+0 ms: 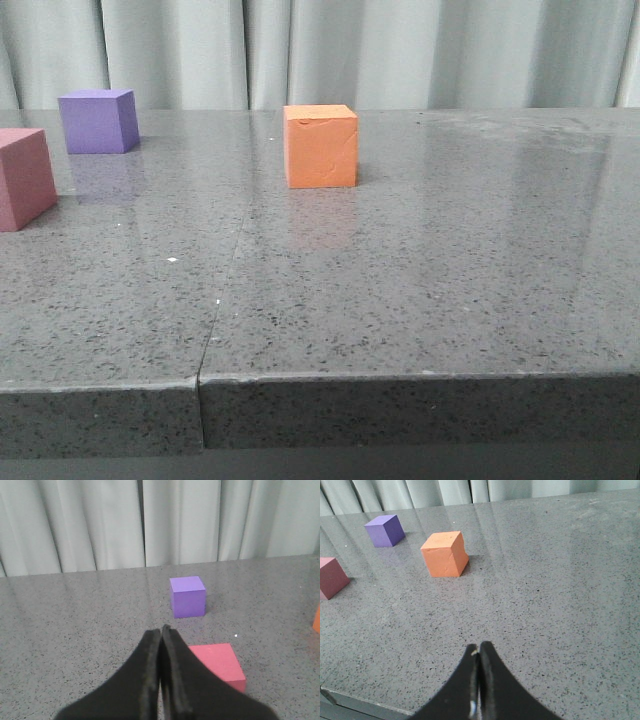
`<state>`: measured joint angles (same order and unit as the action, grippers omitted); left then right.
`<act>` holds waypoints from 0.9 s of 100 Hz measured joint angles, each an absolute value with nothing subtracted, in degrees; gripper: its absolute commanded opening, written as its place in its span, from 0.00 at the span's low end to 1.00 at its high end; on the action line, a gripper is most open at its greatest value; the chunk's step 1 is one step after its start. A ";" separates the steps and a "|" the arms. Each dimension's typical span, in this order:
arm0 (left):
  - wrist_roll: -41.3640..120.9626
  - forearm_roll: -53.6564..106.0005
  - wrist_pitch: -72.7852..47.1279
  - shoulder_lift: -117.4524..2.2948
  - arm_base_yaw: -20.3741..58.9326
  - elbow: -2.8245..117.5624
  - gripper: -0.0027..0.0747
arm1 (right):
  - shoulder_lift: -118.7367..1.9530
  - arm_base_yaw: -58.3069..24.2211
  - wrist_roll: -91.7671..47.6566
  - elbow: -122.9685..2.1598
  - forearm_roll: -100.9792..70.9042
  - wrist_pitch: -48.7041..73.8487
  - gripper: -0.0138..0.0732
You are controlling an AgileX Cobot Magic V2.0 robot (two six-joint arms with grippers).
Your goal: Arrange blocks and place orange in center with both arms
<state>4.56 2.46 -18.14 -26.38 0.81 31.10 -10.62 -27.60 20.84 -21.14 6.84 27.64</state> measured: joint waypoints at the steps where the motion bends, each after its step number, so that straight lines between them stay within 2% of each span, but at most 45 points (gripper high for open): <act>1: 4.56 2.46 -18.71 -27.18 0.81 31.47 0.01 | -10.62 -27.60 20.84 -21.14 6.84 27.64 0.14; 19: 4.56 2.57 -26.41 -37.01 0.81 40.50 0.02 | -10.62 -27.60 20.84 -21.14 6.84 27.64 0.14; 26: 4.56 2.57 -29.16 -40.51 0.81 43.47 0.08 | -10.62 -27.60 20.84 -21.14 6.84 27.64 0.14; 35: 4.56 3.63 -31.94 -44.51 0.81 46.80 0.27 | -10.62 -27.60 20.95 -21.14 6.84 27.64 0.14; 51: 4.56 6.03 -32.98 -50.91 0.81 50.88 0.76 | -10.62 -27.60 20.95 -21.14 6.84 27.64 0.14; 59: 4.56 6.42 -32.98 -53.60 0.81 52.47 0.89 | -10.62 -27.60 20.95 -21.14 6.84 27.64 0.14; 90: 7.43 7.68 -38.00 -63.03 2.60 62.31 0.90 | -10.62 -27.60 20.81 -21.14 6.84 27.64 0.14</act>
<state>7.43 7.68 -38.00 -63.03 2.60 62.31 -10.62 -27.60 20.81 -21.14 6.84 27.64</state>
